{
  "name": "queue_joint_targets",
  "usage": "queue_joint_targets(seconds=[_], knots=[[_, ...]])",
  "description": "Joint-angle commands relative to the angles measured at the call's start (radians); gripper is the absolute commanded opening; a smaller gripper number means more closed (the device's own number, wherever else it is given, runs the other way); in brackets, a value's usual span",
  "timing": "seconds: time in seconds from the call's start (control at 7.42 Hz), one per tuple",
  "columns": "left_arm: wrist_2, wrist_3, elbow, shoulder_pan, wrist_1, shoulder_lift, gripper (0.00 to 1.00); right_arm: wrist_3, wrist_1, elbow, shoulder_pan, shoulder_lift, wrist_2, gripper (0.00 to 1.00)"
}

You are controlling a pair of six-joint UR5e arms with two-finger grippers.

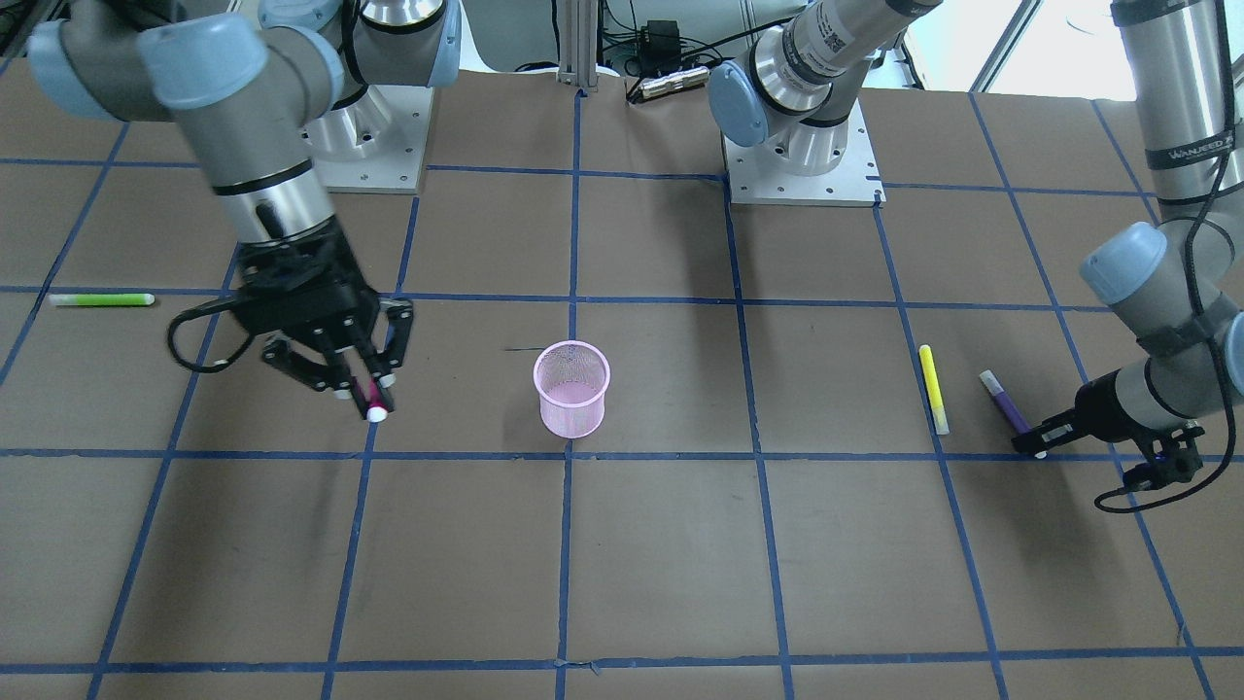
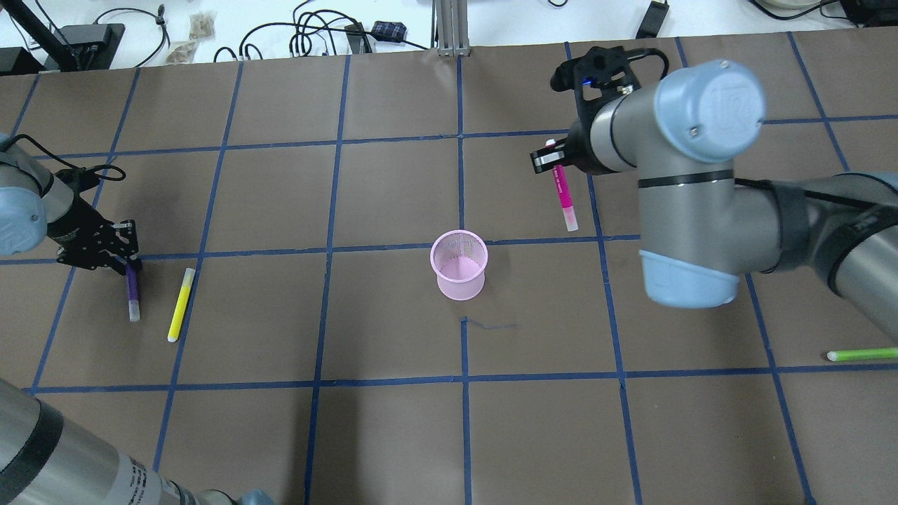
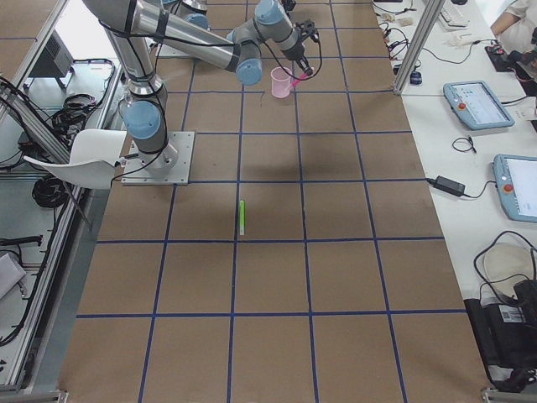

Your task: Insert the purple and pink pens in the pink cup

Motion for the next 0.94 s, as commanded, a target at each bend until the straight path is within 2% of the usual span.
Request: queue_joint_targets(seconds=[0.0,0.13,0.4,0.67,0.81], knots=[[0.004,-0.004,0.012,0.003,-0.002,0.006,0.0,0.128,-0.244,0.025,0.18,0.07,-0.131,0.0],[0.01,-0.006,0.015,0.001,-0.005,0.03,0.0,0.211,-0.321,0.026,0.22,0.106,-0.156,0.0],[0.05,-0.029,0.051,-0.019,-0.017,0.076,0.0,0.329,-0.335,0.026,0.313,0.127,-0.26,0.0],[0.052,-0.029,0.059,-0.037,-0.02,0.132,0.0,0.337,-0.354,0.031,0.324,0.149,-0.274,0.0],[0.056,-0.04,0.061,-0.061,-0.02,0.158,0.0,0.336,-0.418,0.032,0.324,0.193,-0.274,0.0]])
